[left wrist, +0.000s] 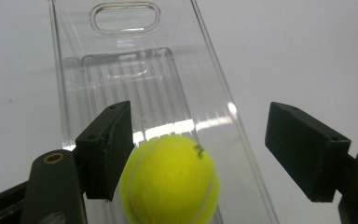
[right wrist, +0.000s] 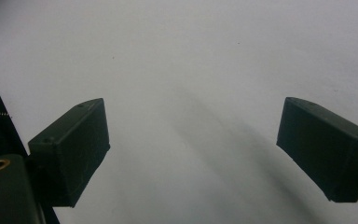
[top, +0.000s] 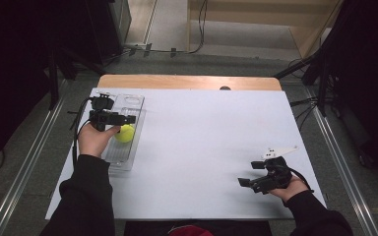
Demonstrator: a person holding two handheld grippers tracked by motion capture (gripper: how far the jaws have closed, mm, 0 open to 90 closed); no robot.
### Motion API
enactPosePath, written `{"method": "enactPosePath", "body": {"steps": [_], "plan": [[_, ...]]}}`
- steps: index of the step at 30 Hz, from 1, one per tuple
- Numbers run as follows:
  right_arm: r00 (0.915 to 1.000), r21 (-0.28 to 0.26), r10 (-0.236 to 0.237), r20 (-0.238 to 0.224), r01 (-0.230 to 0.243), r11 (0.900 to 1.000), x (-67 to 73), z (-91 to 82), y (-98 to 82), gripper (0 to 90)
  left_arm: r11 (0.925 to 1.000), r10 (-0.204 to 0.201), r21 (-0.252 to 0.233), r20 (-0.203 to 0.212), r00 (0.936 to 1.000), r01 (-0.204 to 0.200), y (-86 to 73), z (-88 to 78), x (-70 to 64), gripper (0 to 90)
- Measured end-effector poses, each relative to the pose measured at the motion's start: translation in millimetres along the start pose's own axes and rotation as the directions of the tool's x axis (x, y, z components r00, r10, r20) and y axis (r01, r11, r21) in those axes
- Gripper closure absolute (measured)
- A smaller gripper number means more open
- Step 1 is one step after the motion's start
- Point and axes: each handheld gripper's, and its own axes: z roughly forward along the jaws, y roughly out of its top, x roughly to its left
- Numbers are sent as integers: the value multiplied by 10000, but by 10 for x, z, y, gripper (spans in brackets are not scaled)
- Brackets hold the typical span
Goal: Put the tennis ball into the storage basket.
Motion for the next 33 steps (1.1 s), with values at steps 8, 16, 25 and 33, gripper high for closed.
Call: {"method": "enactPosePath", "body": {"steps": [8, 16, 25, 33], "plan": [[10000, -19, 25, 8, -25, 10000, 6, -5, -3, 73, 9999, -17, -143, 341, 9994, 22, 36, -80, -34, 229], [10000, -13, -3, -12, 3, 10000, 2, -4, -2, 73, 9998, 158, -101, 852, 9962, -150, 72, -95, -139, 229], [10000, -18, 17, -12, -17, 10000, 2, -5, -2, 73, 9990, 437, -110, 1635, 9856, -425, 109, -85, -317, 229], [10000, -17, 8, -17, -9, 10000, 2, -8, -2, 73, 9982, 605, -83, 2071, 9765, -601, 120, -60, -434, 230]]}}
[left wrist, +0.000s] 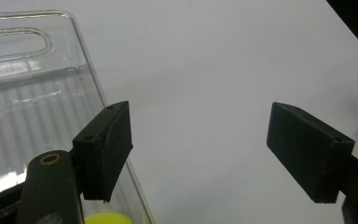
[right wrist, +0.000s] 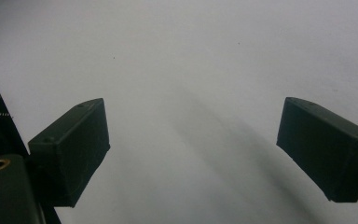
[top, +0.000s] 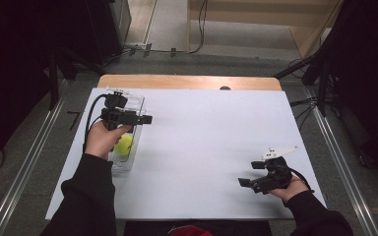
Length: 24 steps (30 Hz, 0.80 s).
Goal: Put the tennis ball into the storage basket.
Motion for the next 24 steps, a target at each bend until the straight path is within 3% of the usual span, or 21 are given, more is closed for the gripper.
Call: {"method": "enactPosePath", "body": {"steps": [12, 24], "plan": [[10000, 3, 11, -7, -11, 10000, -1, 0, 0, 73, 9987, 443, 236, 155, 9989, -447, 4, 101, -146, 230], [10000, -3, 37, -10, -37, 10000, -2, -3, 0, 73, 9984, 536, 169, 421, 9977, -543, -14, 158, -207, 232]]}}
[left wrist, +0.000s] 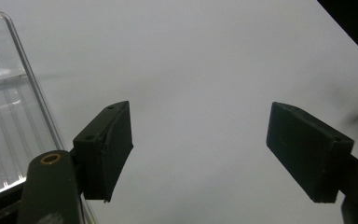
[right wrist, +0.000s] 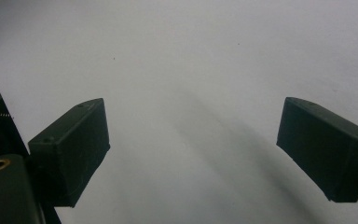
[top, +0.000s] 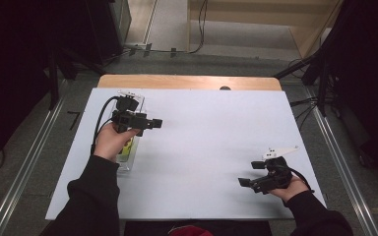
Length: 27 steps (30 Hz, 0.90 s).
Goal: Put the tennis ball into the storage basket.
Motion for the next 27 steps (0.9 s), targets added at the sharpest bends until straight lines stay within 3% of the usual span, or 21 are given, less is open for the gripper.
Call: {"method": "enactPosePath", "body": {"steps": [8, 15, 17, 27], "plan": [[10000, -19, 48, 6, -48, 10000, -1, -2, 0, 72, 9994, 278, 185, 184, 9994, -282, -41, 53, -90, 232], [10000, -55, 51, 14, -51, 10000, -3, -5, -1, 73, 9988, 409, 235, 589, 9974, -424, -95, 93, -160, 232], [10000, -54, 50, 25, -50, 10000, -2, -6, -1, 72, 9984, 480, 261, 460, 9978, -493, -108, 99, -177, 232], [10000, -55, 33, 21, -32, 10000, 0, -7, 0, 73, 9982, 537, 244, 730, 9959, -556, -216, 107, -184, 232]]}}
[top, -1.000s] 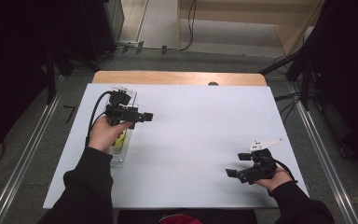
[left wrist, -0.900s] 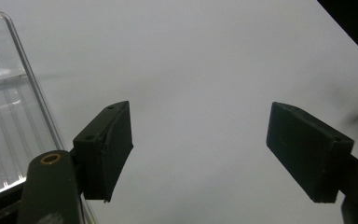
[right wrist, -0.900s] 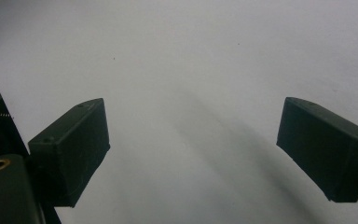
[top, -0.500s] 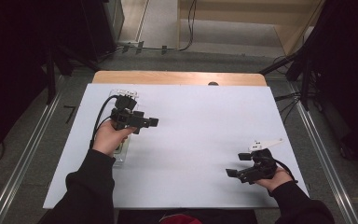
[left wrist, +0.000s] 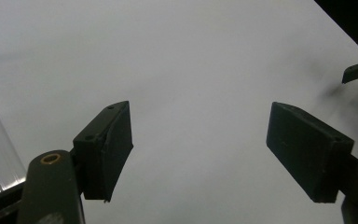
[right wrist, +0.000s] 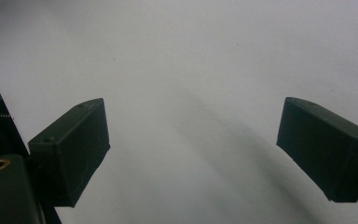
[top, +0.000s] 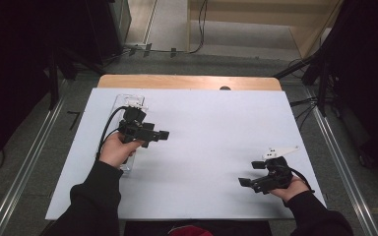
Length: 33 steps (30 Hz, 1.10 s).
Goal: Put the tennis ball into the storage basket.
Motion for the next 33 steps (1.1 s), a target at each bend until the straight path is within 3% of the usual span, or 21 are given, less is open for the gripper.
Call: {"method": "enactPosePath", "body": {"steps": [5, 8, 9, 14, 19, 33], "plan": [[10000, -2, 0, 9, 0, 10000, 0, 0, 1, 73, 9999, -58, -94, 186, 9998, 60, -54, -9, -6, 232], [10000, -10, 8, 14, -8, 10000, -1, 0, 1, 73, 10000, -4, 15, 188, 9998, 4, -78, -1, -7, 232], [10000, -18, 16, 20, -16, 10000, -2, 0, 1, 73, 9999, -41, 163, 379, 9993, 34, -104, 16, -5, 232], [10000, -16, -9, 15, 9, 10000, -4, -3, 1, 73, 9995, 34, 320, 257, 9997, -42, -160, 34, -15, 232], [10000, -18, 14, 16, -14, 10000, -3, -5, 1, 73, 9996, -37, 267, 290, 9996, 29, -210, 33, -18, 232], [10000, -2, 35, 23, -35, 10000, -6, -12, 0, 73, 9989, 270, 371, 520, 9983, -290, -326, 39, -56, 231]]}}
